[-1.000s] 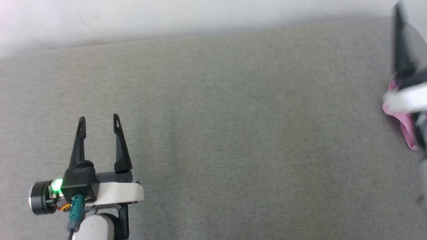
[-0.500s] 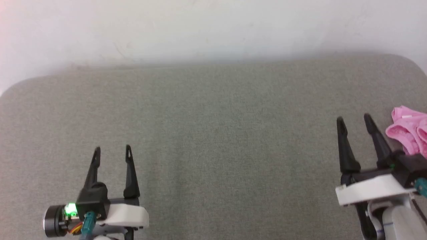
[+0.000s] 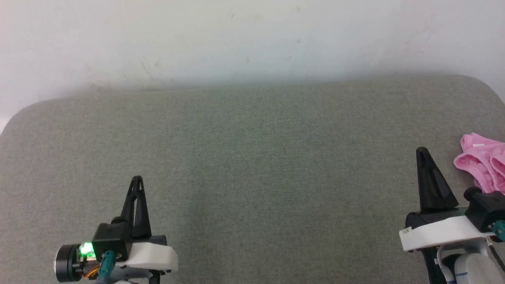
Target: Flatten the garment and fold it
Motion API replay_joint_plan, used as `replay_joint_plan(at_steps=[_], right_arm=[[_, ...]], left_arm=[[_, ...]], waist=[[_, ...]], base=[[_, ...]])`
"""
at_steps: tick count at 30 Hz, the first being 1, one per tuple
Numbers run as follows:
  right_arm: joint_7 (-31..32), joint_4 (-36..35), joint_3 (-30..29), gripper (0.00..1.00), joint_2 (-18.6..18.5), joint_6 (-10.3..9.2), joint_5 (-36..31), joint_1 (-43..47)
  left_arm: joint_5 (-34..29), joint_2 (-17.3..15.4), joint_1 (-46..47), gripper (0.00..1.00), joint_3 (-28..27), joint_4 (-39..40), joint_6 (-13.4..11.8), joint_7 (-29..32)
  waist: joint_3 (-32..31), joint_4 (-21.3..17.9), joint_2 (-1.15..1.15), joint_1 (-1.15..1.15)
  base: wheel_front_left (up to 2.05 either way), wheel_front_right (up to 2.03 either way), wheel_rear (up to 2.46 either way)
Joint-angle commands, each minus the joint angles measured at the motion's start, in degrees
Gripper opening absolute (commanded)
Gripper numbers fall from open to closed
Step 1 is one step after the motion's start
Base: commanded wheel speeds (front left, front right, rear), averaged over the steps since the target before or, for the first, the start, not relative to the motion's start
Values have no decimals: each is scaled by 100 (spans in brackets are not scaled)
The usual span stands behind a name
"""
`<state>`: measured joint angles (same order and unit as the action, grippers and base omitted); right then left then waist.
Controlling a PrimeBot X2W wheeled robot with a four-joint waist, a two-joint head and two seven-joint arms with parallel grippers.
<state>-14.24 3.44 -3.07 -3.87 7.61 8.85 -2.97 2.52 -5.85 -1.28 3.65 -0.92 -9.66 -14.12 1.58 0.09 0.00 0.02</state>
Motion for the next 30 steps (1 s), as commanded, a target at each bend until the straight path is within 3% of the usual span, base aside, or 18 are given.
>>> replay_joint_plan(at_steps=[1, 30], right_arm=[[31, -16, 15, 0, 5, -1, -40, 15], [371, -96, 86, 0, 28, -3, -246, 84]], left_arm=[[-11, 13, 2, 0, -17, 3, 31, 19], [-70, 83, 32, 0, -102, 25, 259, 359]], waist=[[-2, 0, 0, 0], [-40, -2, 0, -1]], base=[[0, 0, 0], [0, 0, 0]])
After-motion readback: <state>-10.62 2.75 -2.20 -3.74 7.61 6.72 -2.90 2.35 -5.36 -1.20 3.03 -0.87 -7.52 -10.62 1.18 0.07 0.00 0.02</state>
